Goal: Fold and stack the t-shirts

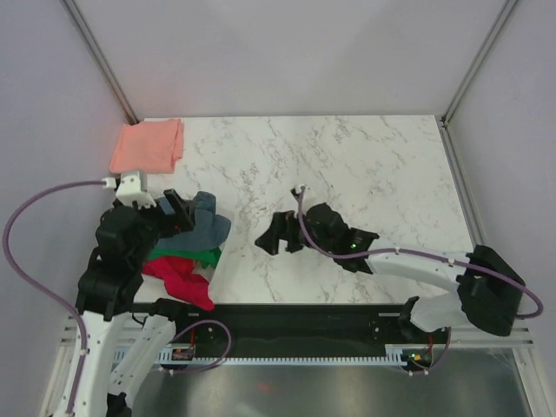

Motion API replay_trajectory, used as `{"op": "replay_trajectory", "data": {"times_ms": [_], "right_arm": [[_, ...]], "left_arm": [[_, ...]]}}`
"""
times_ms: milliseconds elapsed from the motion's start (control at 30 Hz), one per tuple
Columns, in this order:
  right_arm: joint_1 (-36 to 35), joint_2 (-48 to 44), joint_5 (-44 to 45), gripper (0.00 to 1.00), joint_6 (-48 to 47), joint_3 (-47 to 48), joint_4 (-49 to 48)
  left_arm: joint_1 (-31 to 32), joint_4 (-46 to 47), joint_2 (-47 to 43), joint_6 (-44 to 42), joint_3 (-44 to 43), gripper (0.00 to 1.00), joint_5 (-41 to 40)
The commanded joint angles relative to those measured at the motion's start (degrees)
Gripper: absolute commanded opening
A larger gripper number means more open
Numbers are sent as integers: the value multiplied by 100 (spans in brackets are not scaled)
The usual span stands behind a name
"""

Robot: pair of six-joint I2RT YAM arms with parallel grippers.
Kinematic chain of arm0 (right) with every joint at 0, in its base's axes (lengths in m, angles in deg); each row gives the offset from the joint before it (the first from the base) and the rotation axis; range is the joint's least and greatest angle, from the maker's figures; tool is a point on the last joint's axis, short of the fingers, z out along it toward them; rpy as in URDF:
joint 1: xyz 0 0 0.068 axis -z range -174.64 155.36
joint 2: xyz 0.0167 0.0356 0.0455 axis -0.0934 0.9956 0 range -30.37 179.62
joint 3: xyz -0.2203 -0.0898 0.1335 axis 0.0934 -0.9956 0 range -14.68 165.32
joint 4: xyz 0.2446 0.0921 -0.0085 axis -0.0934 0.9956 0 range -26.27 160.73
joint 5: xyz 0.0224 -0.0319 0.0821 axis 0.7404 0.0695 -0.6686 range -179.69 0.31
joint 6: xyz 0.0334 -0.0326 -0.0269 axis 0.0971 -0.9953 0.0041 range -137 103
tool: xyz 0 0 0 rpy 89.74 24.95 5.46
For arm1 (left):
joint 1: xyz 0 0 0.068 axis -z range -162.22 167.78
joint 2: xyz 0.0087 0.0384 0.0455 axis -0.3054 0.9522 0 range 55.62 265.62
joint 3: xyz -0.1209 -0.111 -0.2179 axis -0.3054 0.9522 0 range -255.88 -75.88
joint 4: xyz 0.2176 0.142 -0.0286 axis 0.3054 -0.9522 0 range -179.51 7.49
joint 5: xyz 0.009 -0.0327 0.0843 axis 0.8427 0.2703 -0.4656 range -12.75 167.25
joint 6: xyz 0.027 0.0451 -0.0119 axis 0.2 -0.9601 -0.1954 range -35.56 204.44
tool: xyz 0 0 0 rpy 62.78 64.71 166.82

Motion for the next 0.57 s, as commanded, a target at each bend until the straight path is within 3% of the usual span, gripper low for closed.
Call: {"op": "replay_trajectory", "data": {"times_ms": [0,100,200,300,533], "right_arm": [[-601,1329,513,98,-214,1419,543],[-874,2490,566,98,-258,3077,1009],[-981,3336,566,98,-241,4063,1344],[-1025,3804,513,98,-197,4620,1485],[-1069,3902,522,98,-153,4692,1476]], "left_arm": [[6,-99,-987,640,643,100,421],[14,-196,-1719,684,1013,100,89],[32,-152,-1994,597,1040,100,61],[93,-179,-1854,904,1154,100,-710],[287,-56,-2345,764,1418,100,-484]]}}
